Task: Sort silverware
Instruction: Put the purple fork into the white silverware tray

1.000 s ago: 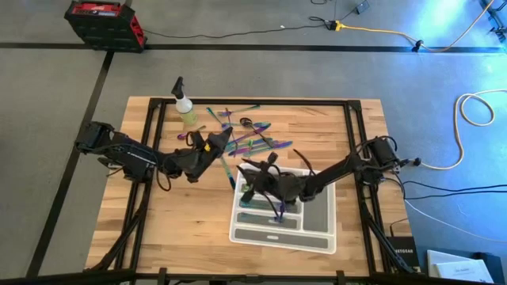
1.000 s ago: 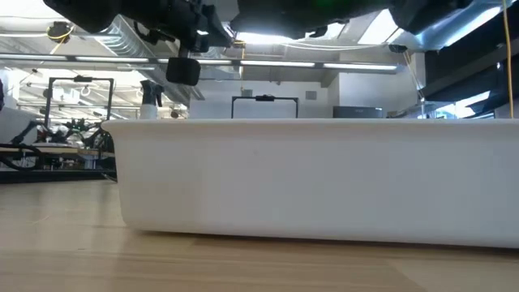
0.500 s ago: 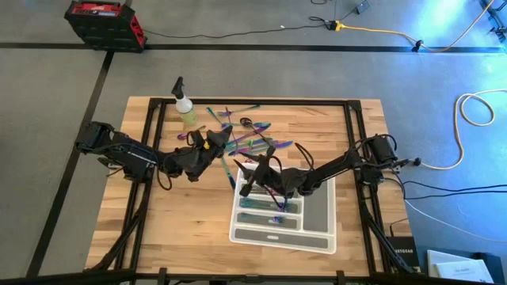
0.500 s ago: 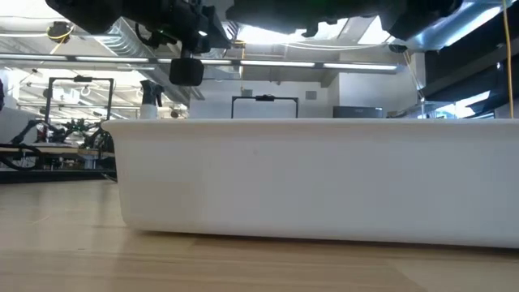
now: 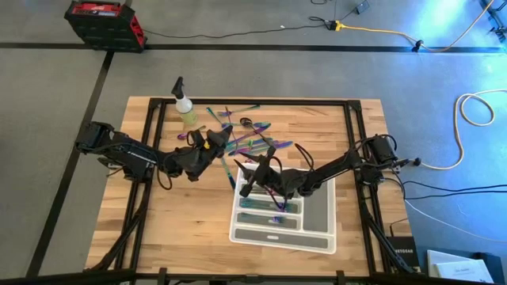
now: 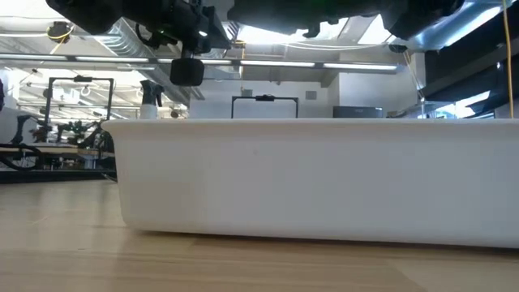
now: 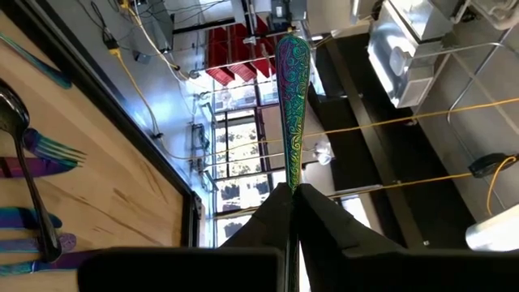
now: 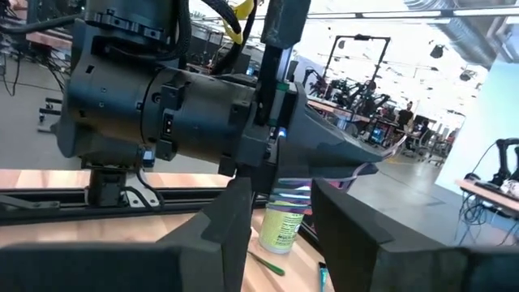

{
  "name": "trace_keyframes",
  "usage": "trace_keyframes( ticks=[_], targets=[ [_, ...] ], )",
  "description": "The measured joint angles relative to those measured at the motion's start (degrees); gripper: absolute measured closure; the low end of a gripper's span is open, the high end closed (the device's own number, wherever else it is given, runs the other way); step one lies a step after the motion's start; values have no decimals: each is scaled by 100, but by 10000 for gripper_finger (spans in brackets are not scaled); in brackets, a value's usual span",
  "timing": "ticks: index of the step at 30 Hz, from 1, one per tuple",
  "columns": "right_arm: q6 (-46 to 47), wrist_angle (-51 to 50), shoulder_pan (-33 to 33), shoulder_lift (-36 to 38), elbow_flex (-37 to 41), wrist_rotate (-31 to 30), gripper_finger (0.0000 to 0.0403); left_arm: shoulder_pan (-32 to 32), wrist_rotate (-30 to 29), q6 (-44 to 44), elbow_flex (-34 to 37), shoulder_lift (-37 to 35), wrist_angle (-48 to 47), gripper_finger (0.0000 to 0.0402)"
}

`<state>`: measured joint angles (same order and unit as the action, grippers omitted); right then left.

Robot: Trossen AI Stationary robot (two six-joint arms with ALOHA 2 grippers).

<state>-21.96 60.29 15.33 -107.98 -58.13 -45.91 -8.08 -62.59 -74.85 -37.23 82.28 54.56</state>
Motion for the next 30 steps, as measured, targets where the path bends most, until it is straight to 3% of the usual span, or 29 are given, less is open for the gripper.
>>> trace_keyframes(
  ticks=[11, 19, 30],
  targets=[
    [-1300, -151, 90, 0, 2, 227, 291, 28, 77, 159, 0, 0, -9, 400],
    [-2043, -197, 76, 0, 2, 912, 394, 26, 99, 134, 2, 0, 2, 400],
    [-3522, -118, -47, 18, 2, 952, 402, 26, 188, 177, 2, 0, 2, 400]
  ],
)
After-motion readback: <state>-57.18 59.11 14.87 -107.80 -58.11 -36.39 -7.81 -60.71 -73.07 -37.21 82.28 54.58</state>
